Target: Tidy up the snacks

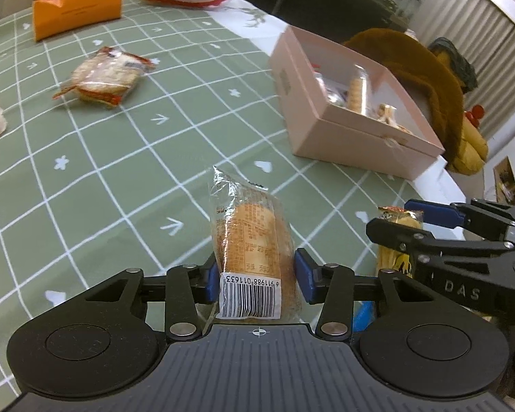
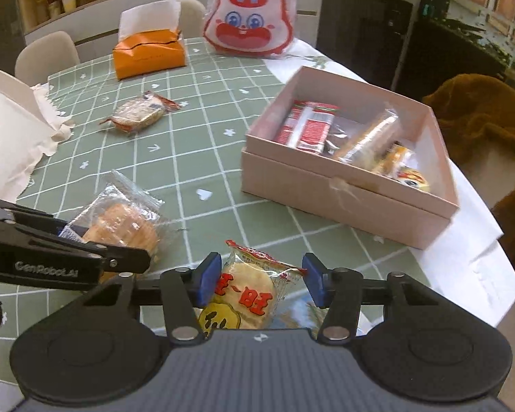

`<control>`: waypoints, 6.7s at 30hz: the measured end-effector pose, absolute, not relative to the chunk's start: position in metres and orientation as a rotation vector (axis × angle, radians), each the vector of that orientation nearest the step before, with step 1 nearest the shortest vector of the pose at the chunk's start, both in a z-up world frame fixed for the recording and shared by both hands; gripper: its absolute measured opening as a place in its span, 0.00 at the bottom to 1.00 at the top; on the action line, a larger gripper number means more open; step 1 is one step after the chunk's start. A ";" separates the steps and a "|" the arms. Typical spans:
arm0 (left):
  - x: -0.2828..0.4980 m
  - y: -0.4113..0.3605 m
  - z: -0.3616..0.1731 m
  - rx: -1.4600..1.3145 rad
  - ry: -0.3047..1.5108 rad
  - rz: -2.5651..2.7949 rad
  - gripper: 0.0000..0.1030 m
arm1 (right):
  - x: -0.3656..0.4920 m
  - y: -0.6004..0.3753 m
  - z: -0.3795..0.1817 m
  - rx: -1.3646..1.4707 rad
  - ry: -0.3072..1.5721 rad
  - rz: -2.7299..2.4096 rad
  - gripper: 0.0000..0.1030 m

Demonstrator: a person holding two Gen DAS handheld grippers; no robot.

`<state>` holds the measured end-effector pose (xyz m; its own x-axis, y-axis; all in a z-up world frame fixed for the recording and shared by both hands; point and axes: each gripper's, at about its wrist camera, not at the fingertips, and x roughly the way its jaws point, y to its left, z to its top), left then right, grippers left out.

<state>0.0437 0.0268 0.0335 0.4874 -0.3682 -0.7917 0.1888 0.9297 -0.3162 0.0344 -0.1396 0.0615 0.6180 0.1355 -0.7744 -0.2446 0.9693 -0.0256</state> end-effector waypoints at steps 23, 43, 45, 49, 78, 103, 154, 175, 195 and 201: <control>0.086 -0.043 0.207 -0.082 0.647 -0.557 0.43 | 0.046 -0.219 0.208 0.020 0.563 0.166 0.47; 0.238 -0.100 0.097 -0.194 0.887 -0.661 0.42 | 0.154 -0.266 0.224 0.033 0.654 -0.050 0.47; 0.240 -0.085 0.094 -0.268 0.859 -0.675 0.43 | 0.161 -0.266 0.212 0.043 0.697 -0.055 0.47; 0.254 -0.037 0.108 -0.358 0.814 -0.631 0.43 | 0.177 -0.258 0.184 0.043 0.758 -0.045 0.47; 0.150 0.052 0.040 -0.206 0.965 -0.311 0.43 | 0.066 -0.223 0.091 0.023 0.924 0.133 0.61; 0.064 -0.070 0.019 -0.159 1.173 -0.719 0.41 | -0.029 -0.226 0.027 0.258 0.951 0.123 0.38; 0.069 0.079 0.076 -0.282 0.875 -0.144 0.28 | 0.070 -0.116 0.076 0.037 0.888 0.230 0.19; 0.020 -0.018 0.037 -0.188 1.055 -0.445 0.28 | -0.020 -0.243 0.029 0.150 0.917 -0.080 0.55; 0.022 -0.027 0.031 -0.177 1.075 -0.449 0.28 | -0.038 -0.262 0.037 0.019 0.803 -0.055 0.66; 0.024 -0.020 0.031 -0.207 1.072 -0.433 0.28 | -0.034 -0.200 0.063 -0.091 0.676 0.145 0.66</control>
<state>0.0235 -0.0196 0.0308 0.4052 -0.4387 -0.8021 0.2410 0.8976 -0.3691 -0.0342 -0.2001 0.0625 0.7703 0.1039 -0.6292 -0.1632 0.9859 -0.0370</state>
